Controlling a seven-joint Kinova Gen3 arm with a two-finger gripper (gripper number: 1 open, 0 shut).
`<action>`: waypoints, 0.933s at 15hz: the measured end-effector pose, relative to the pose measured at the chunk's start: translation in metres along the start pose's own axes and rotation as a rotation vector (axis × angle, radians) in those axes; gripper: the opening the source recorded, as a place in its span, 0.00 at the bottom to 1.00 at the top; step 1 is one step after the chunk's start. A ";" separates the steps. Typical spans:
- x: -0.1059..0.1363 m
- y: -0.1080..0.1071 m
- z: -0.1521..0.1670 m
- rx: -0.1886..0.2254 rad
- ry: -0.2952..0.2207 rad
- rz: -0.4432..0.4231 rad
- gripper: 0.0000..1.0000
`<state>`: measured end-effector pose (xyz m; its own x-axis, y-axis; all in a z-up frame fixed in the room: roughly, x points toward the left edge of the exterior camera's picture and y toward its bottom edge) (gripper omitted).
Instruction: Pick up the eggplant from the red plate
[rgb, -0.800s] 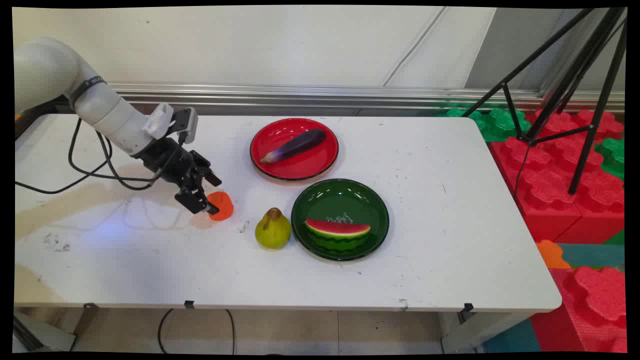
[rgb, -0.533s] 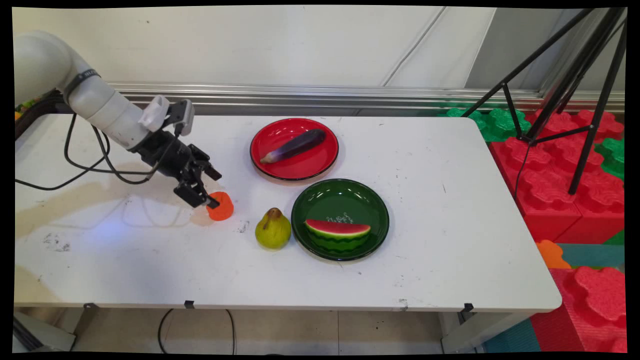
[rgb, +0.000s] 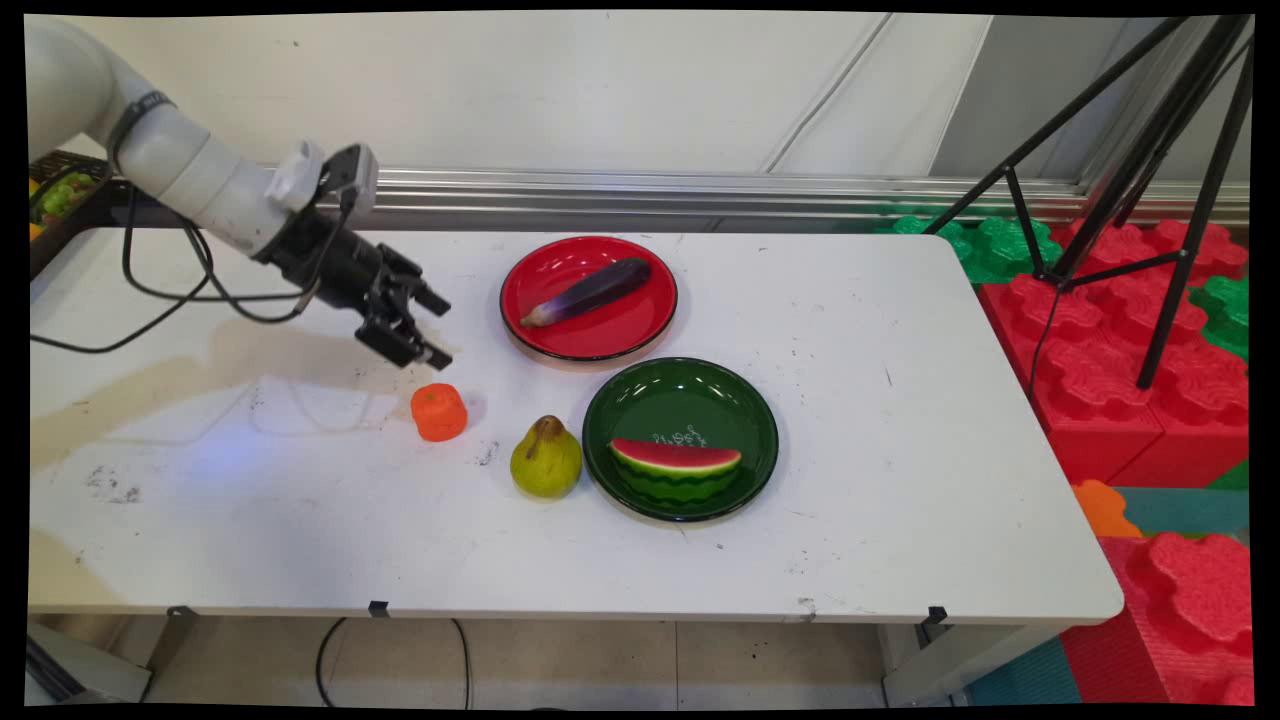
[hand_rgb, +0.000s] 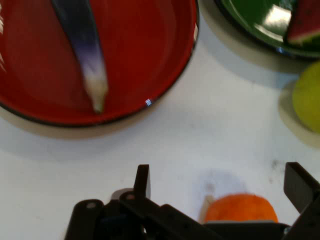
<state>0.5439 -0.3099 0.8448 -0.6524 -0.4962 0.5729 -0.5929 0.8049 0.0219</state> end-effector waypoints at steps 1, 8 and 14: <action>0.003 -0.002 -0.002 0.005 0.009 -0.002 1.00; 0.035 -0.021 -0.013 0.059 0.089 0.000 1.00; 0.060 -0.038 -0.001 0.098 0.120 0.003 1.00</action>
<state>0.5282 -0.3702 0.8785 -0.5969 -0.4466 0.6665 -0.6378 0.7681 -0.0565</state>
